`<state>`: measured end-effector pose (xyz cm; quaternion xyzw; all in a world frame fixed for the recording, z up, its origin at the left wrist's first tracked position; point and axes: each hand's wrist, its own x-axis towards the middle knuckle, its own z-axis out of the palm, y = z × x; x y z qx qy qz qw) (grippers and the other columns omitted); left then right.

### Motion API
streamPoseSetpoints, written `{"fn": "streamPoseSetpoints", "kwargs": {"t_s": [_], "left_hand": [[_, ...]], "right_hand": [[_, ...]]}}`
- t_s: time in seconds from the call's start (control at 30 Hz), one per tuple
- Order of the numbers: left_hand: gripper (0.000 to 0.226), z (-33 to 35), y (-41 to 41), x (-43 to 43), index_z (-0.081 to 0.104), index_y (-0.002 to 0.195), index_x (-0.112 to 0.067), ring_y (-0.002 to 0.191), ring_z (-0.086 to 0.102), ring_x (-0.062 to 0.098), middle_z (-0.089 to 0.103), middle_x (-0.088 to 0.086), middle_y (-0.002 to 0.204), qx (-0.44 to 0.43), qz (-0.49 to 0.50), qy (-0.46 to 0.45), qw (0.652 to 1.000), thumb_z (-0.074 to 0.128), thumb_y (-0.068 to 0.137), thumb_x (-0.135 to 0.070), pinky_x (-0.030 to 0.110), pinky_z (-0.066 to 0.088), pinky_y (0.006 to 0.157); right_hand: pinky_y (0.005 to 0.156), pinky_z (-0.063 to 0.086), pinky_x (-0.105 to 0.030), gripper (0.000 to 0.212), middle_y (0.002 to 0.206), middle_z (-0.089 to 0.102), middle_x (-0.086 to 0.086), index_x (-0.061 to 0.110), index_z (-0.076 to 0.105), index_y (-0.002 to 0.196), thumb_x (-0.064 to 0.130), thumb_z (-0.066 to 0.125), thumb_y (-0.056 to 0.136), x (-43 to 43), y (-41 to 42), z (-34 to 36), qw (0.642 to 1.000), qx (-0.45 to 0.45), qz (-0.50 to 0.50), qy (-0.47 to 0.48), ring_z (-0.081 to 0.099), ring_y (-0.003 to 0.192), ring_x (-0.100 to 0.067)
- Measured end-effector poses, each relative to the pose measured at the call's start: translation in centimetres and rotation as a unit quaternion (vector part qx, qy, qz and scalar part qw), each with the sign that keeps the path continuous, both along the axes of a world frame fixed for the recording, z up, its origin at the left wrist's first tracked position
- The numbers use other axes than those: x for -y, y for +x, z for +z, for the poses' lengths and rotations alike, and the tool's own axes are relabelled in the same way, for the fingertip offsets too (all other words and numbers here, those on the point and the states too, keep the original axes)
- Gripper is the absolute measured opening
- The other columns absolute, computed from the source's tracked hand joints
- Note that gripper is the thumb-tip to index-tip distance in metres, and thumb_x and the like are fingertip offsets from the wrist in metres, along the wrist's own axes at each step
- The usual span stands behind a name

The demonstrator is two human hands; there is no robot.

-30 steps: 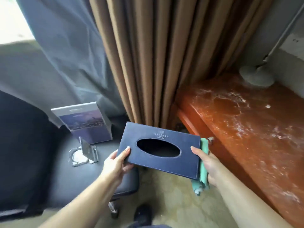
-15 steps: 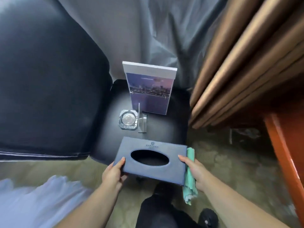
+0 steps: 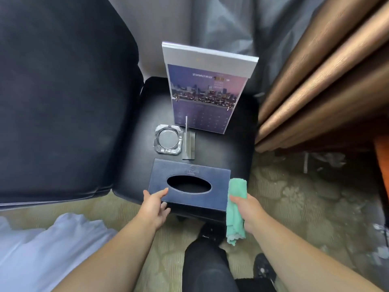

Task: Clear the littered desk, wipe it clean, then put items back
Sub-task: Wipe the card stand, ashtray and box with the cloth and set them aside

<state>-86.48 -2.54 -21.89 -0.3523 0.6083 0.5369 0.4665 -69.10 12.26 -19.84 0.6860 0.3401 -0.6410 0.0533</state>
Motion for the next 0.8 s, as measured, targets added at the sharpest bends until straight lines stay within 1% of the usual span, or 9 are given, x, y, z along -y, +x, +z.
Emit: {"fn": "streamPoseSetpoints", "kwargs": {"t_s": [0.13,0.23,0.3,0.37,0.4,0.47,0.53,0.67,0.8], "left_hand": [[0.080,2.6,1.7,-1.0,0.008,0.149,-0.037,0.137,0.031,0.031,0.020,0.003,0.155,-0.025,-0.038,-0.055,0.997,0.059,0.091,-0.017,0.047,0.029,0.110],[0.065,6.2,3.1,-3.4,0.028,0.147,-0.018,0.132,0.037,0.027,0.034,0.003,0.148,-0.137,-0.170,-0.138,0.966,0.058,0.090,-0.018,0.039,0.032,0.107],[0.036,9.4,4.0,-5.9,0.050,0.126,-0.011,0.112,0.049,0.025,0.054,0.005,0.123,-0.186,-0.240,-0.134,0.943,0.055,0.091,-0.015,0.030,0.037,0.092],[0.005,12.2,5.4,-9.0,0.057,0.090,-0.011,0.081,0.051,0.021,0.056,0.003,0.088,-0.206,-0.318,-0.072,0.923,0.053,0.089,-0.014,0.027,0.039,0.072],[0.010,13.4,6.4,-10.8,0.054,0.078,-0.012,0.073,0.049,0.020,0.054,0.004,0.078,-0.214,-0.350,-0.028,0.911,0.053,0.087,-0.014,0.027,0.039,0.067],[0.018,16.1,9.1,-14.7,0.053,0.070,-0.011,0.068,0.048,0.020,0.054,0.005,0.071,-0.235,-0.430,0.030,0.871,0.055,0.087,-0.014,0.028,0.040,0.064],[0.016,18.5,12.9,-18.3,0.057,0.070,-0.012,0.069,0.052,0.021,0.057,0.006,0.072,-0.257,-0.495,0.087,0.826,0.058,0.086,-0.016,0.029,0.044,0.070],[0.009,22.7,22.3,-23.3,0.063,0.076,-0.013,0.079,0.061,0.025,0.065,0.006,0.077,-0.285,-0.612,0.161,0.720,0.060,0.084,-0.017,0.035,0.053,0.083],[0.012,27.1,32.1,-24.4,0.061,0.076,-0.012,0.068,0.059,0.021,0.062,0.003,0.070,-0.302,-0.684,0.215,0.629,0.059,0.085,-0.019,0.026,0.043,0.058]], "right_hand": [[0.087,0.052,-0.046,0.020,0.104,0.066,-0.017,0.013,0.059,0.107,0.014,0.064,0.088,-1.1,0.1,3.3,0.999,-0.032,-0.024,-0.011,0.064,0.095,-0.036],[0.087,0.052,-0.047,0.026,0.103,0.067,-0.018,0.011,0.060,0.108,0.012,0.068,0.083,-2.6,0.4,6.8,0.997,-0.069,-0.045,-0.010,0.065,0.093,-0.037],[0.088,0.051,-0.049,0.033,0.103,0.066,-0.018,0.009,0.058,0.111,0.008,0.069,0.080,-3.9,1.2,9.5,0.994,-0.080,-0.069,0.006,0.064,0.093,-0.037],[0.086,0.052,-0.048,0.038,0.103,0.066,-0.018,0.005,0.055,0.114,0.003,0.069,0.078,-5.2,3.0,12.6,0.991,-0.087,-0.101,0.032,0.064,0.092,-0.036],[0.083,0.052,-0.046,0.039,0.103,0.065,-0.018,0.003,0.054,0.114,0.002,0.070,0.078,-5.9,4.3,14.2,0.988,-0.089,-0.120,0.047,0.064,0.091,-0.036],[0.078,0.053,-0.045,0.040,0.103,0.063,-0.018,0.002,0.050,0.113,0.000,0.070,0.078,-7.0,7.6,17.2,0.980,-0.080,-0.164,0.077,0.063,0.090,-0.036],[0.082,0.053,-0.050,0.045,0.105,0.062,-0.019,0.004,0.047,0.112,0.001,0.072,0.075,-7.8,12.0,19.8,0.968,-0.066,-0.213,0.115,0.063,0.091,-0.037],[0.084,0.052,-0.055,0.066,0.105,0.065,-0.018,0.005,0.053,0.113,0.007,0.078,0.052,-8.8,24.5,22.6,0.921,-0.035,-0.320,0.218,0.064,0.091,-0.038],[0.084,0.052,-0.055,0.041,0.104,0.064,-0.024,-0.004,0.050,0.114,-0.002,0.066,0.077,-5.9,35.9,27.5,0.839,-0.018,-0.465,0.283,0.065,0.090,-0.039]]}}
